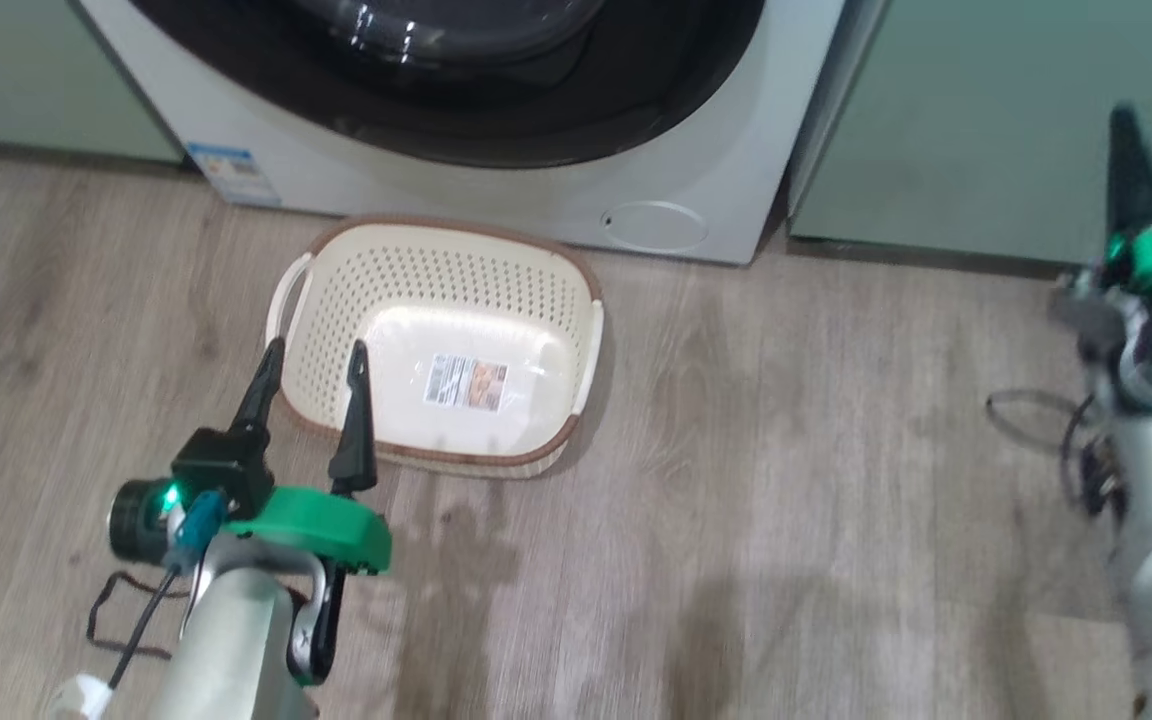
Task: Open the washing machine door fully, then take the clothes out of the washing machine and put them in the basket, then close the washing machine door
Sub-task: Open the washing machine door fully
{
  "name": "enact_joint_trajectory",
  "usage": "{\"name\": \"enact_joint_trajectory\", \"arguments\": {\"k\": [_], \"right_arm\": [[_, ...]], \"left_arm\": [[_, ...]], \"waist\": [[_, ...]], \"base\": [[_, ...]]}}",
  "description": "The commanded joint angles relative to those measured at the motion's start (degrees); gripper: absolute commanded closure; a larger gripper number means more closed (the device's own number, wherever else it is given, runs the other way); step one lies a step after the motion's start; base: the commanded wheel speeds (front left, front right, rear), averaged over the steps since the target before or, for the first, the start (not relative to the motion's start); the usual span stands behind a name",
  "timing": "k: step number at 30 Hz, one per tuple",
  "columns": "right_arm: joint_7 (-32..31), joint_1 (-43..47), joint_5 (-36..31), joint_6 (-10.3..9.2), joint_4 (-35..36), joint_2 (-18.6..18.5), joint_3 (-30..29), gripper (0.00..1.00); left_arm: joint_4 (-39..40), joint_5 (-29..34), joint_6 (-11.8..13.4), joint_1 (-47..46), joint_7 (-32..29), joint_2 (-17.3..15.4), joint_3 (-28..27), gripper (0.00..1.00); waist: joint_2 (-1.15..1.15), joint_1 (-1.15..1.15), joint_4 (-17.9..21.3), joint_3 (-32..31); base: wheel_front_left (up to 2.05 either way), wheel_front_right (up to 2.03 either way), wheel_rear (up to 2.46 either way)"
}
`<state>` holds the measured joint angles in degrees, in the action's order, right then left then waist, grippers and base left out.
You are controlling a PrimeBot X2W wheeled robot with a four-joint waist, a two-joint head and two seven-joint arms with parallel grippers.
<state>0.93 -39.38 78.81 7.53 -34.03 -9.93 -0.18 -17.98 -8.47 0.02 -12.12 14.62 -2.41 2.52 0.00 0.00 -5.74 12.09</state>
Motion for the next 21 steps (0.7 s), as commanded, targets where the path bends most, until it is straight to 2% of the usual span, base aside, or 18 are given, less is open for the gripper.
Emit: {"name": "enact_joint_trajectory", "arguments": {"k": [1,6,11,16,21], "right_arm": [[-1.35,-2.11,1.05,-0.04,1.57,-0.22,1.05,1.0],[-11.37,-10.36,7.44,-0.04,-1.28,-4.58,0.91,1.0],[-19.91,-18.24,9.37,-0.04,-4.65,-7.1,2.75,1.0],[-25.07,-25.2,8.37,-0.04,-8.61,-7.98,5.69,1.0],[-27.16,-31.33,6.53,-0.04,-11.83,-8.29,8.16,1.0]], "left_arm": [[1.81,-0.35,0.34,-2.13,0.38,-0.47,-1.5,0.0],[1.94,-1.63,0.66,-3.44,0.38,-0.47,0.45,0.0],[2.05,-2.67,1.05,-4.62,0.38,-0.47,1.85,0.0],[2.28,-3.39,1.38,-5.53,0.38,-0.47,2.9,0.0],[2.33,-4.22,1.59,-6.59,0.38,-0.47,4.08,0.0]], "waist": [[0.0,0.0,-1.11,1.34],[0.0,0.0,-2.94,3.89],[0.0,0.0,-4.62,6.22],[0.0,0.0,-5.97,8.28],[0.0,0.0,-7.42,10.1]], "base": [[0.0,0.0,0.0],[0.0,0.0,0.0],[0.0,0.0,0.0],[0.0,0.0,0.0],[0.0,0.0,0.0]]}}
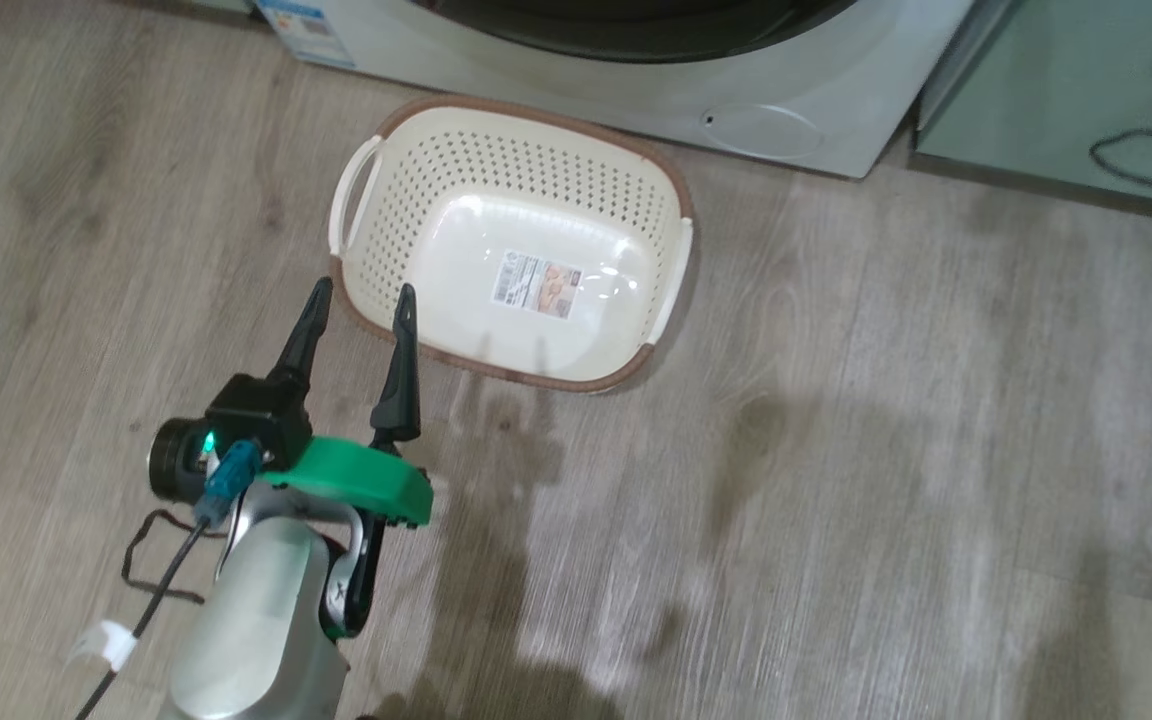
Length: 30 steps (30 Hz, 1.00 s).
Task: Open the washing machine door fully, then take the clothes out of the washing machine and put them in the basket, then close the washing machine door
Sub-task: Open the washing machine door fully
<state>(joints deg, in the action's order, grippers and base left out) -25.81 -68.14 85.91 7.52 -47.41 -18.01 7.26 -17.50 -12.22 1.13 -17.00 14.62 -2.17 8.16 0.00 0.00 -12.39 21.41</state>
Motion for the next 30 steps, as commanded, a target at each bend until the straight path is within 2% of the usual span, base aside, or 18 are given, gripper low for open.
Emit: {"name": "enact_joint_trajectory", "arguments": {"k": [1,14,30], "right_arm": [[-0.56,-3.54,-1.09,-0.03,1.08,-0.22,1.3,1.0],[-2.58,-13.07,-4.39,-0.03,-4.62,0.35,6.03,1.0],[-5.32,-18.37,-5.03,-0.03,-6.05,1.53,10.03,1.0]], "left_arm": [[1.86,-0.64,0.57,-1.86,0.38,-0.71,-1.34,0.0],[2.29,-2.56,1.48,-3.43,0.38,-0.71,0.87,0.0],[3.01,-4.26,2.37,-4.81,0.38,-0.71,2.34,0.0]], "waist": [[0.0,0.0,-1.05,1.07],[0.0,0.0,-3.98,3.88],[0.0,0.0,-6.0,6.41]], "base": [[0.0,0.0,0.0],[0.0,0.0,0.0],[0.0,0.0,0.0]]}}
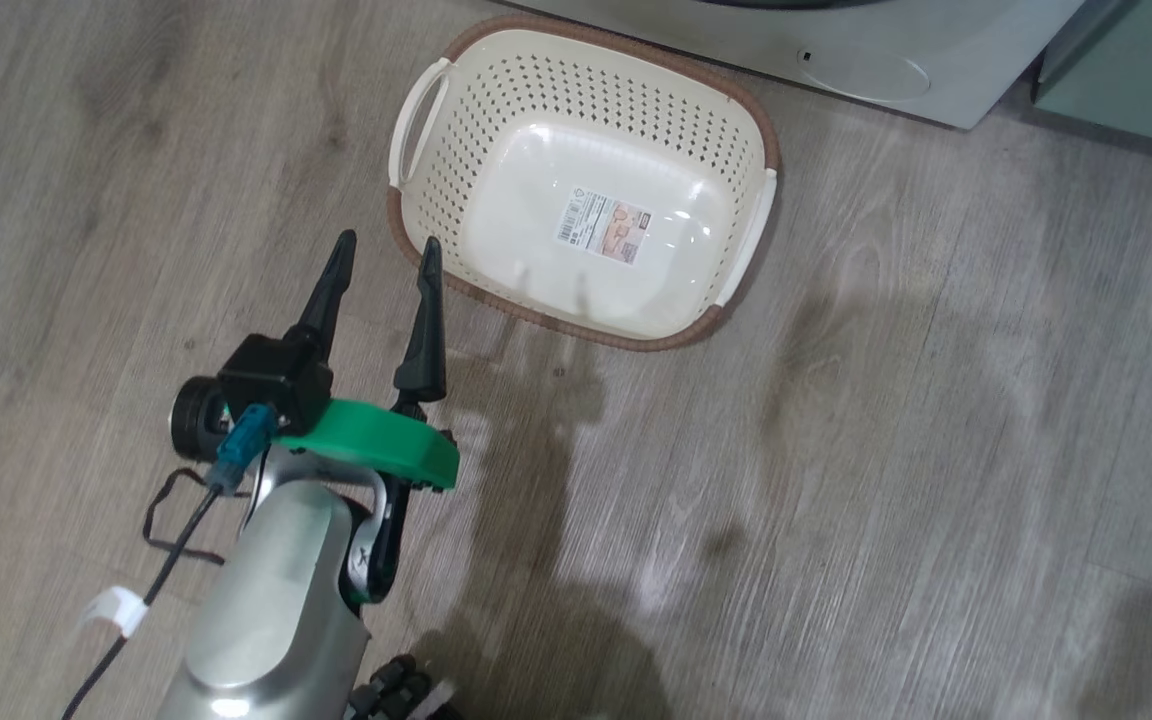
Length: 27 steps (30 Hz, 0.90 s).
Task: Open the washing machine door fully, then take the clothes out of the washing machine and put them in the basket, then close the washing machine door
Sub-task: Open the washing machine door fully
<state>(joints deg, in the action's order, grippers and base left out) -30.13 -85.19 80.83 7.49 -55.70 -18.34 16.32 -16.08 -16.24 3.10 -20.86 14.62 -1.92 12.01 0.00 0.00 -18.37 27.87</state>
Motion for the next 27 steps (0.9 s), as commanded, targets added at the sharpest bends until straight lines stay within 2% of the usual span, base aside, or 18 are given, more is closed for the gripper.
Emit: {"name": "enact_joint_trajectory", "arguments": {"k": [1,14,21,27], "right_arm": [[-1.44,-0.91,0.14,0.0,2.58,1.91,1.32,1.0],[-7.67,8.6,2.78,0.0,7.79,4.18,6.16,1.0],[-11.11,16.14,5.79,0.0,12.51,6.04,8.04,1.0],[-12.89,23.43,8.97,0.0,15.58,9.37,8.92,1.0]], "left_arm": [[1.55,-0.3,0.47,-0.94,0.38,-0.96,-1.5,0.0],[0.78,0.99,0.33,1.03,0.38,-0.96,-3.19,0.0],[-0.09,2.97,-0.11,3.65,0.38,-0.96,-6.02,0.0],[-0.82,4.88,-1.03,6.85,0.38,-0.96,-8.55,0.0]], "waist": [[0.0,0.0,-0.04,-0.17],[0.0,0.0,0.87,-5.38],[0.0,0.0,0.34,-11.13],[0.0,0.0,0.21,-16.8]], "base": [[0.0,0.0,0.0],[0.0,0.0,0.0],[0.0,0.0,0.0],[0.0,0.0,0.0]]}}
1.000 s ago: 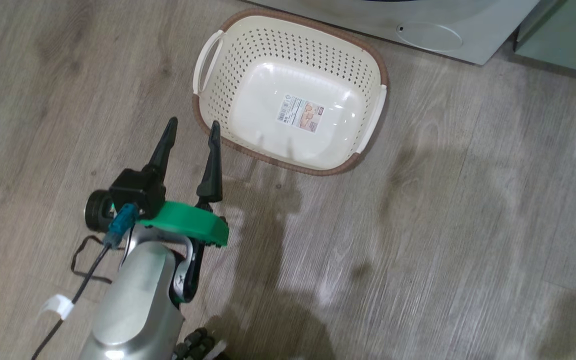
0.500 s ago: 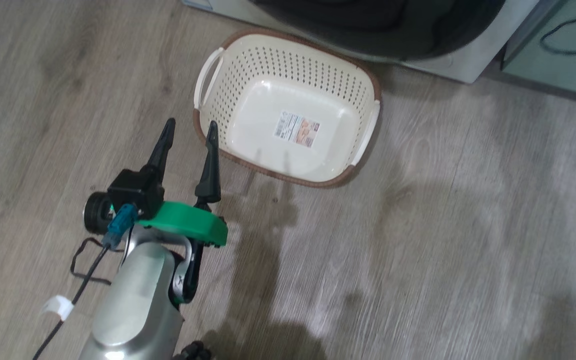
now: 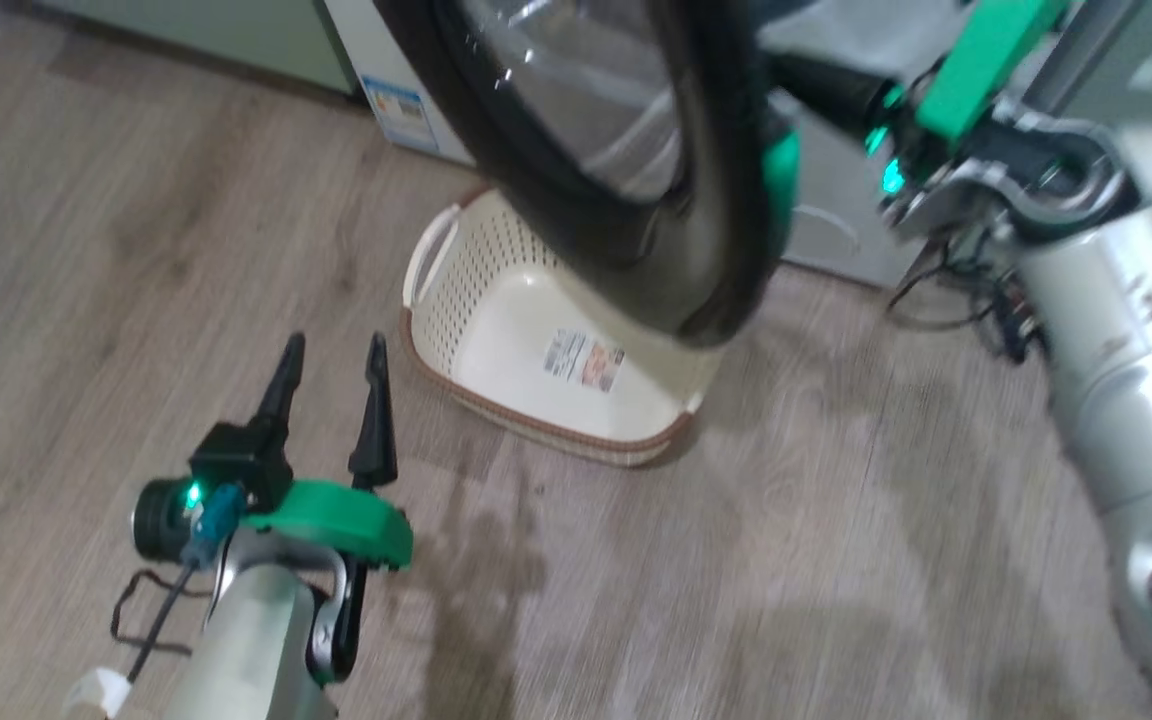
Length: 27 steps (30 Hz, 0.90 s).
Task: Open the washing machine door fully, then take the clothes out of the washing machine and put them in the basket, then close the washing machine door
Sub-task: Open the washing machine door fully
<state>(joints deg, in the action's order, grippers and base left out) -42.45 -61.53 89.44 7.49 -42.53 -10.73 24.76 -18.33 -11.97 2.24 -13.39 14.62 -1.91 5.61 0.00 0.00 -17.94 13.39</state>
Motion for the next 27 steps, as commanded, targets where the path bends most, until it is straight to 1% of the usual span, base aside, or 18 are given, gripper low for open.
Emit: {"name": "enact_joint_trajectory", "arguments": {"k": [1,7,10,15,16,18,25,27], "right_arm": [[-0.66,0.92,0.63,0.0,2.64,2.34,0.71,1.0],[-0.2,6.65,1.67,0.0,2.36,5.52,2.21,1.0],[0.2,8.1,1.79,0.0,1.89,6.33,2.97,1.0],[1.32,11.08,2.45,0.0,1.51,7.5,5.07,1.0],[1.89,12.0,2.98,0.0,1.75,7.7,5.92,1.0],[2.28,12.4,3.35,0.0,1.89,7.75,6.27,1.0],[5.98,13.56,9.55,0.0,4.64,7.83,11.8,1.0],[7.3,13.37,11.24,0.0,5.44,7.84,14.05,1.0]], "left_arm": [[1.33,0.92,-0.34,-0.14,0.38,-0.97,-2.4,0.0],[0.89,2.64,-1.37,2.47,0.38,-0.97,-3.51,0.0],[0.76,3.08,-1.64,3.04,0.38,-0.97,-3.69,0.0],[0.47,3.79,-2.12,3.62,0.38,-0.97,-3.8,0.0],[0.38,4.02,-2.21,3.66,0.38,-0.97,-3.9,0.0],[0.29,4.19,-2.29,3.7,0.38,-0.97,-3.93,0.0],[-0.34,5.31,-2.79,3.68,0.38,-0.97,-5.03,0.0],[-0.4,5.24,-2.68,3.45,0.38,-0.97,-5.71,0.0]], "waist": [[0.0,0.0,-0.37,-3.22],[0.0,0.0,-1.71,-7.89],[0.0,0.0,-2.52,-9.0],[0.0,0.0,-5.56,-11.09],[0.0,0.0,-6.87,-11.72],[0.0,0.0,-7.52,-12.05],[0.0,0.0,-10.94,-13.33],[0.0,0.0,-11.32,-13.24]], "base": [[0.0,0.0,0.0],[0.0,0.0,0.0],[0.0,0.0,0.0],[0.0,0.0,0.0],[0.0,0.0,0.0],[0.0,0.0,0.0],[0.0,0.0,0.0],[0.0,0.0,0.0]]}}
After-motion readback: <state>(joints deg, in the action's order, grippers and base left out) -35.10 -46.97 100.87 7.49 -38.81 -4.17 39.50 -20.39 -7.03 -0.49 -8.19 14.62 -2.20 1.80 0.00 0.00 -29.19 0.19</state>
